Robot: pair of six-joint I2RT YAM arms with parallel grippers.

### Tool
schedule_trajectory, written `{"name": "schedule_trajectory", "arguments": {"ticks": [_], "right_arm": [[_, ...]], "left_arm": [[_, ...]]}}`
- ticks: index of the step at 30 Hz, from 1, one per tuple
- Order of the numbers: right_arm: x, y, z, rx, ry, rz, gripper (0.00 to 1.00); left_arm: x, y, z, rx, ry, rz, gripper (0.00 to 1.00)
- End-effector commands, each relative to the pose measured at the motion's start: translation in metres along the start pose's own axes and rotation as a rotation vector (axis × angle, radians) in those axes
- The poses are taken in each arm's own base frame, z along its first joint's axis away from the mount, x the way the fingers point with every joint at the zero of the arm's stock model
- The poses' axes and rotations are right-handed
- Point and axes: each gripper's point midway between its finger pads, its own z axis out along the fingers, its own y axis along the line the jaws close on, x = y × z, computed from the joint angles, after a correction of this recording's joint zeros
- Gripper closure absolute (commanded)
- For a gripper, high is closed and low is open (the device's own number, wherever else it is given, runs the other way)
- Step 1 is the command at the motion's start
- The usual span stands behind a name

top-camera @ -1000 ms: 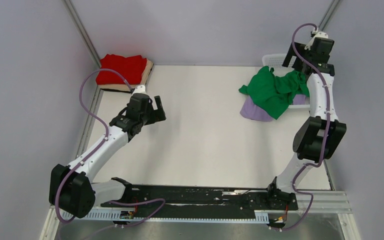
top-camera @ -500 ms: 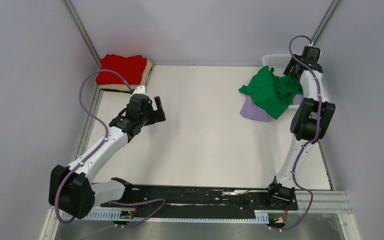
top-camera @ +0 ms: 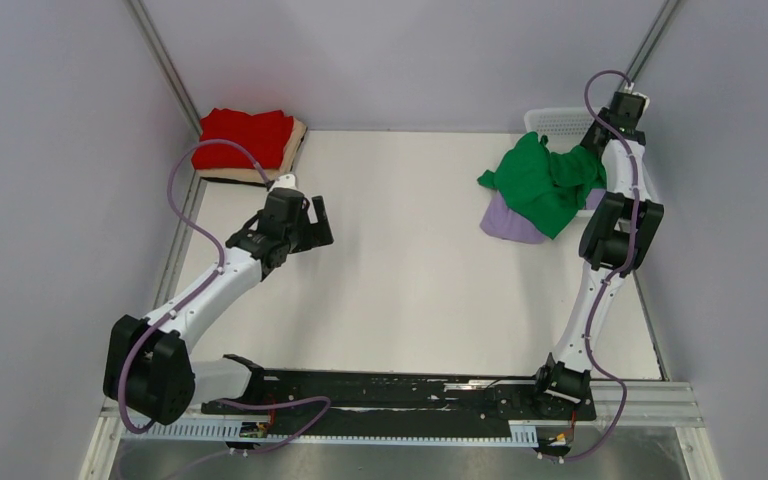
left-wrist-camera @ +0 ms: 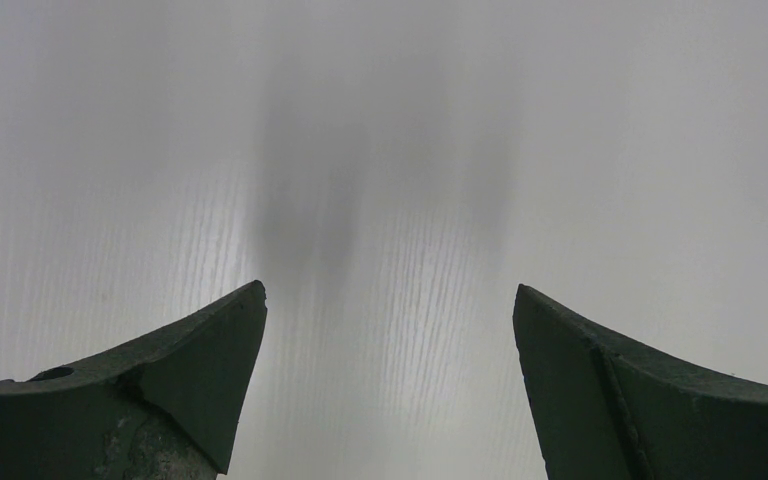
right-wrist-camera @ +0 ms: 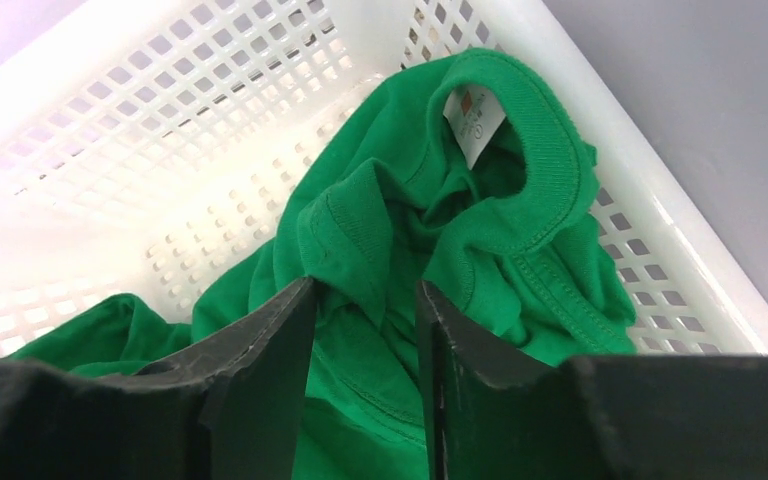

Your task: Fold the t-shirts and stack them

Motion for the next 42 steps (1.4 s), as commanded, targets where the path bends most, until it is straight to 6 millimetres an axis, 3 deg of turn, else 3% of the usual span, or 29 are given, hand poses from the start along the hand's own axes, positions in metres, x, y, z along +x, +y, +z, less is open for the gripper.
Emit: {"name": "schedule_trajectory", "arguments": {"ticks": [1,5,10,13,14,18,21,24,27,31,35,42], "right_arm": [[-0.019,0.01,-0.001,-0.061,-0.057,-0.004,0.57],[-0.003,0.007,0.004,-0.053,-0.023,-0.013,0.63],[-0.005,0.009,0.003,-0.062,-0.026,-0.009,0.72],[-0.011,0.01,-0.002,-0.063,-0.038,0.002,0.92],[-0.016,0.011,-0.007,-0.066,-0.049,0.005,0.99],[-0.064,0.014,-0.043,-0.072,-0.156,0.022,1.0],[-0.114,0.017,-0.091,-0.091,-0.287,0.04,1.0],[-0.168,0.022,-0.153,-0.136,-0.451,0.067,1.0],[-0.214,0.028,-0.222,-0.202,-0.616,0.094,1.0],[-0.261,0.049,-0.324,-0.382,-0.792,0.117,1.0],[-0.267,0.085,-0.414,-0.672,-0.841,0.104,1.0],[-0.216,0.154,-0.538,-1.174,-0.749,-0.014,1.0]], "left_arm": [[-0.017,-0.012,-0.003,0.033,-0.042,-0.028,0.0],[-0.017,-0.013,-0.004,0.037,-0.04,-0.03,0.0],[-0.017,-0.013,-0.005,0.043,-0.045,-0.032,0.0],[-0.018,-0.014,-0.006,0.046,-0.048,-0.035,0.0],[-0.018,-0.014,-0.007,0.048,-0.048,-0.036,0.0],[-0.022,-0.015,-0.012,0.056,-0.064,-0.035,0.0],[-0.027,-0.016,-0.017,0.069,-0.084,-0.036,0.0],[-0.03,-0.018,-0.021,0.085,-0.102,-0.04,0.0],[-0.031,-0.018,-0.026,0.097,-0.117,-0.043,0.0],[-0.032,-0.015,-0.032,0.098,-0.137,-0.043,0.0],[-0.034,-0.011,-0.039,0.094,-0.166,-0.051,0.0],[-0.036,-0.004,-0.049,0.088,-0.2,-0.046,0.0]]}}
